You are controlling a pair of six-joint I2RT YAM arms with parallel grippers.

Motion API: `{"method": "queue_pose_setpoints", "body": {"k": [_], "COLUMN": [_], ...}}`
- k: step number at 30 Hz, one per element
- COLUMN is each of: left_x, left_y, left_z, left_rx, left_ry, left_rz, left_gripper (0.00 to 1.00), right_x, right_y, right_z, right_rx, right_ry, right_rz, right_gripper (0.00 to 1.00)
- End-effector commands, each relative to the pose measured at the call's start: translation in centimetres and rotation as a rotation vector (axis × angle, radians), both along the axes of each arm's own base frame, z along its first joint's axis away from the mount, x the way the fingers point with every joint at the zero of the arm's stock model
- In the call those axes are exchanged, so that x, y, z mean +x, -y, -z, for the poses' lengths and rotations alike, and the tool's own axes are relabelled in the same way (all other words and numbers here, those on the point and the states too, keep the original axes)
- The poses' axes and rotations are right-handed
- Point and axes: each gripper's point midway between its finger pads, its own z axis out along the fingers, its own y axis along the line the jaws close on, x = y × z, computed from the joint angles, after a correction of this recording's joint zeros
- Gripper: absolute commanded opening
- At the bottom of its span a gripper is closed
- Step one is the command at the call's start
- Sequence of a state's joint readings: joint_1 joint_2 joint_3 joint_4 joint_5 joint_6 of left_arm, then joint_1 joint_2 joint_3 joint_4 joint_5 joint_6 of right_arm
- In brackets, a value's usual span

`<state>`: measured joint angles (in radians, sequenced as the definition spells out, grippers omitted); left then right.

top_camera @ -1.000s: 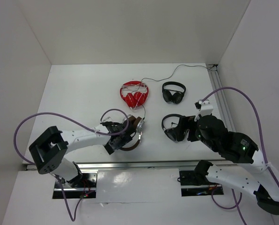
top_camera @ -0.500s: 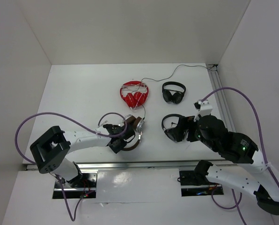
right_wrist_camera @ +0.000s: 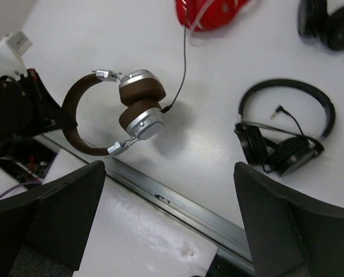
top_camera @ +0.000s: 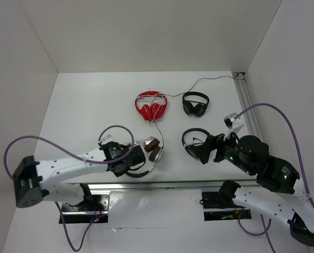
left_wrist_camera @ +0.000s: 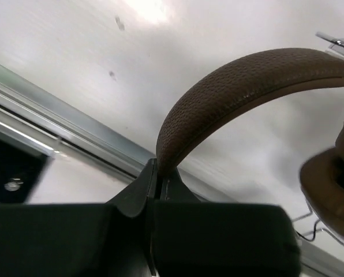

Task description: Wrap the headphones

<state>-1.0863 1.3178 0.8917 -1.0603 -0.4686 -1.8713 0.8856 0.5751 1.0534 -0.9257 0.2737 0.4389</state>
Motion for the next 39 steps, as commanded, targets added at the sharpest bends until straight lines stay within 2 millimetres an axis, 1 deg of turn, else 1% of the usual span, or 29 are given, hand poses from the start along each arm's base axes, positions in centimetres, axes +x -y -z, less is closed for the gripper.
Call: {"method": "queue_pose_setpoints", "body": {"k": [1, 2, 3, 5, 6, 7, 8, 9, 10, 11, 12, 14, 15, 17, 18, 20, 22, 23, 24, 25, 27, 29, 31, 32, 33, 35, 36, 37, 39], "left_x": [1.5, 1.7, 2.4, 3.3, 3.6, 4.2, 4.5, 5.3, 5.5, 5.6, 6.2, 7.0, 7.6, 7.8, 8.0, 8.5, 8.6, 8.7, 8.4, 8.5, 7.9, 7.7, 7.3, 7.0, 7.1, 6.6, 6.5, 6.3, 5.8], "left_y": [-4.7, -5.1, -4.7, -5.3, -5.4, -6.2, -6.7, -7.4, -7.7, -7.9, -7.7, -6.6, -6.1, -6.0, -6.2, -6.2, -6.3, -6.6, -7.0, -6.9, -7.6, -8.1, -8.6, -8.7, -8.9, -9.4, -9.1, -9.4, -10.1], "left_z": [-7.3, -8.7, -10.8, -13.9, -15.9, -17.4, -18.3, -20.5, -21.8, -23.0, -25.1, -27.1, -28.5, -29.1, -30.4, -30.9, -32.0, -32.5, -33.7, -34.3, -35.5, -36.8, -37.9, -38.0, -38.0, -38.6, -38.6, -39.3, -39.5], "left_rx": [0.078, 0.107, 0.081, 0.074, 0.072, 0.073, 0.097, 0.083, 0.081, 0.080, 0.110, 0.117, 0.172, 0.219, 0.235, 0.261, 0.244, 0.247, 0.224, 0.205, 0.175, 0.138, 0.096, 0.089, 0.093, 0.075, 0.066, 0.061, 0.068], "left_ry": [0.189, 0.211, 0.260, 0.361, 0.403, 0.447, 0.452, 0.495, 0.513, 0.531, 0.560, 0.576, 0.571, 0.533, 0.544, 0.537, 0.561, 0.570, 0.609, 0.628, 0.667, 0.720, 0.769, 0.773, 0.773, 0.790, 0.788, 0.809, 0.805], "left_rz": [-0.023, 0.071, 0.106, 0.163, 0.207, 0.198, 0.223, 0.188, 0.194, 0.207, 0.278, 0.371, 0.470, 0.536, 0.551, 0.576, 0.580, 0.575, 0.561, 0.552, 0.536, 0.499, 0.469, 0.483, 0.473, 0.466, 0.476, 0.476, 0.467], "left_gripper": [0.00, 0.00, 0.00, 0.00, 0.00, 0.00, 0.00, 0.00, 0.00, 0.00, 0.00, 0.00, 0.00, 0.00, 0.00, 0.00, 0.00, 0.00, 0.00, 0.00, 0.00, 0.00, 0.00, 0.00, 0.00, 0.00, 0.00, 0.00, 0.00], "right_x": [-0.8, -1.1, -1.2, -1.2, -1.0, -1.0, -0.9, -0.6, -0.4, 0.0, 0.1, 0.4, 0.1, -0.7, -0.9, -1.3, -0.6, 0.4, 1.0, 1.6, 2.9, 4.6, 5.1, 4.7, 4.9, 5.3, 5.7, 6.0, 6.8], "right_y": [-1.7, -1.6, -1.4, -1.4, -1.5, -1.5, -1.4, -1.6, -1.6, -2.1, -2.2, -2.8, -3.0, -4.4, -4.7, -4.9, -4.7, -4.0, -4.0, -3.8, -3.4, -2.1, -3.6, -4.9, -6.0, -7.3, -7.6, -7.8, -8.3], "right_z": [-4.1, -5.2, -5.7, -6.0, -5.9, -5.9, -5.9, -5.6, -5.5, -4.6, -4.1, -3.5, -3.4, -3.6, -4.3, -4.4, -5.3, -4.5, -5.7, -5.7, -5.3, -6.3, -6.6, -6.7, -7.0, -7.3, -7.2, -7.7, -7.4], "right_rx": [0.138, 0.177, 0.186, 0.195, 0.191, 0.191, 0.188, 0.177, 0.168, 0.146, 0.128, 0.108, 0.086, 0.092, 0.105, 0.134, 0.170, 0.172, 0.239, 0.254, 0.268, 0.321, 0.346, 0.369, 0.372, 0.359, 0.343, 0.345, 0.303], "right_ry": [0.177, 0.222, 0.248, 0.269, 0.277, 0.277, 0.279, 0.269, 0.264, 0.243, 0.226, 0.204, 0.220, 0.236, 0.279, 0.315, 0.371, 0.377, 0.421, 0.444, 0.426, 0.400, 0.391, 0.377, 0.388, 0.396, 0.406, 0.428, 0.457], "right_rz": [-0.140, -0.152, -0.155, -0.157, -0.159, -0.159, -0.147, -0.148, -0.138, -0.139, -0.140, -0.150, -0.188, -0.290, -0.320, -0.345, -0.300, -0.226, -0.187, -0.154, -0.083, 0.050, 0.014, -0.051, -0.092, -0.137, -0.141, -0.142, -0.150], "right_gripper": [0.99, 0.99, 0.99, 0.99, 0.99, 0.99, 0.99, 0.99, 0.99, 0.99, 0.99, 0.99, 0.99, 0.99, 0.99, 0.99, 0.99, 0.99, 0.99, 0.99, 0.99, 0.99, 0.99, 0.99, 0.99, 0.99, 0.99, 0.99, 0.99]}}
